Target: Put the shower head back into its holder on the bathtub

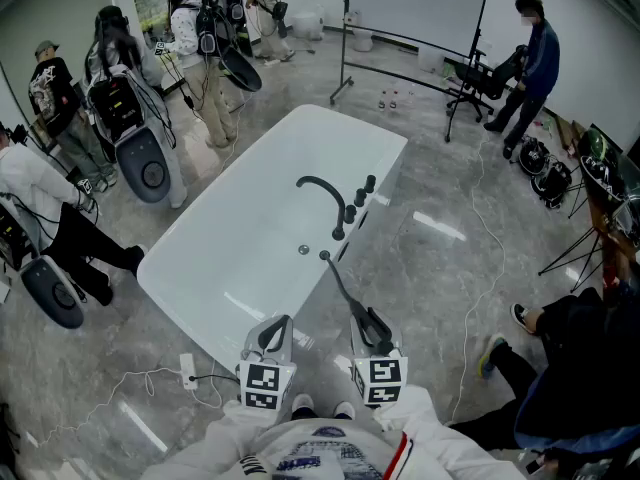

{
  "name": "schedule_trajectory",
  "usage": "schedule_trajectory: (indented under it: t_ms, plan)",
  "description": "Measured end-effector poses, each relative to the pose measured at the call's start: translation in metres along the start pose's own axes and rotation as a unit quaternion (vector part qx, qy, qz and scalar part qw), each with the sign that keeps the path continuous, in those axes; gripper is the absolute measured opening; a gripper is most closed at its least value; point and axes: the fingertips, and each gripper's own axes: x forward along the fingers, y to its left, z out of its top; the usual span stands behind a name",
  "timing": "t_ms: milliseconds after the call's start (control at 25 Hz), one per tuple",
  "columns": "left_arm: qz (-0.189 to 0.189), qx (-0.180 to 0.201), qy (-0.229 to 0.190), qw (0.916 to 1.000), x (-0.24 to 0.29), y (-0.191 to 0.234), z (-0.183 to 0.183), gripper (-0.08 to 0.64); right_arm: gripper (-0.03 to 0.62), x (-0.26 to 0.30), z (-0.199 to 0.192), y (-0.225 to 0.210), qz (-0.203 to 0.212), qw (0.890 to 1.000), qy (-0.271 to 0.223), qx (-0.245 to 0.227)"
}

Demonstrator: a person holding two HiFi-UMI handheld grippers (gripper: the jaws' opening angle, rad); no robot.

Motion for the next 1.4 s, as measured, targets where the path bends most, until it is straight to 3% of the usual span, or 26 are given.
schedule_trajectory:
  t_ms: [760, 1400]
  plan:
    - [0.0, -0.007, 0.005, 1.0, 0.006, -0.011, -0.003, 0.001, 0.138, -0.005, 0.001, -0.006, 0.011, 1.0, -0.004, 0.006]
    - [0.045, -0.025, 0.015, 0.9986, 0.011, -0.032, -0.004, 0.0, 0.138, -0.003, 0.0, -0.033, 0.054, 0.998, -0.013, 0.001]
